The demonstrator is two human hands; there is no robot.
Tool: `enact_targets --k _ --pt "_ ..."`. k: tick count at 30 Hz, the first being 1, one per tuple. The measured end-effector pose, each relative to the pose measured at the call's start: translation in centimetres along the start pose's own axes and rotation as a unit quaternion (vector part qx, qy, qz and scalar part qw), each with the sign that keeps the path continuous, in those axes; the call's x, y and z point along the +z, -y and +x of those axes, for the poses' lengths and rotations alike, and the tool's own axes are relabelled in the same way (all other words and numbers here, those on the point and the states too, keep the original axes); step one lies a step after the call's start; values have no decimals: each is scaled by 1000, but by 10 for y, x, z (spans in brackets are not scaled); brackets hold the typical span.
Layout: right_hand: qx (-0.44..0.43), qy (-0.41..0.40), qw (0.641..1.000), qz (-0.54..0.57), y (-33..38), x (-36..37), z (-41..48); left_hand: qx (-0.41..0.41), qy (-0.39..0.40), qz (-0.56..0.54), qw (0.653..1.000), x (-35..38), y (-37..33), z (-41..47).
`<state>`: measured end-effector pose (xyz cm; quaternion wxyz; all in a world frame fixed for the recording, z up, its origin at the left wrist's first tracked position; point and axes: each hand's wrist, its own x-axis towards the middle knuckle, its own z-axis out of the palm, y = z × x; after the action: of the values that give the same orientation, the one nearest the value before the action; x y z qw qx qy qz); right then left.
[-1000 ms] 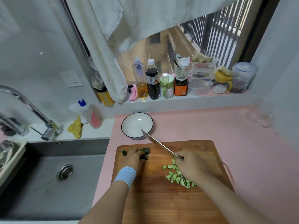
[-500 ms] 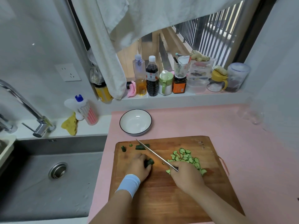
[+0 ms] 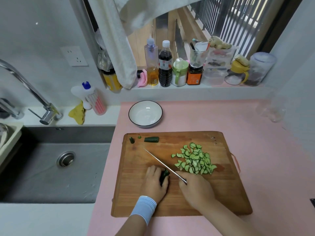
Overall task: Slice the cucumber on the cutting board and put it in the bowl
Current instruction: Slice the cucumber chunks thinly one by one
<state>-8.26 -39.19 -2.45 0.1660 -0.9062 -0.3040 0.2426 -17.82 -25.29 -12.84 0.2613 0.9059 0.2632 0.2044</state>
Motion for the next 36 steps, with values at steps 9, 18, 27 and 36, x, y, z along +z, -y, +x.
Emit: enact_targets --k 9,18,27,36 --pt "-19 -12 999 -29 -1 5 -11 58 -23 -18 998 5 5 2" --pt "-43 -14 997 -68 0 4 -29 76 -28 -49 996 3 5 2" --pt "-15 2 999 -44 -3 6 -31 81 -27 -44 995 3 3 3" --pt "-9 49 999 12 -4 5 -7 82 -33 -35 995 4 3 4"
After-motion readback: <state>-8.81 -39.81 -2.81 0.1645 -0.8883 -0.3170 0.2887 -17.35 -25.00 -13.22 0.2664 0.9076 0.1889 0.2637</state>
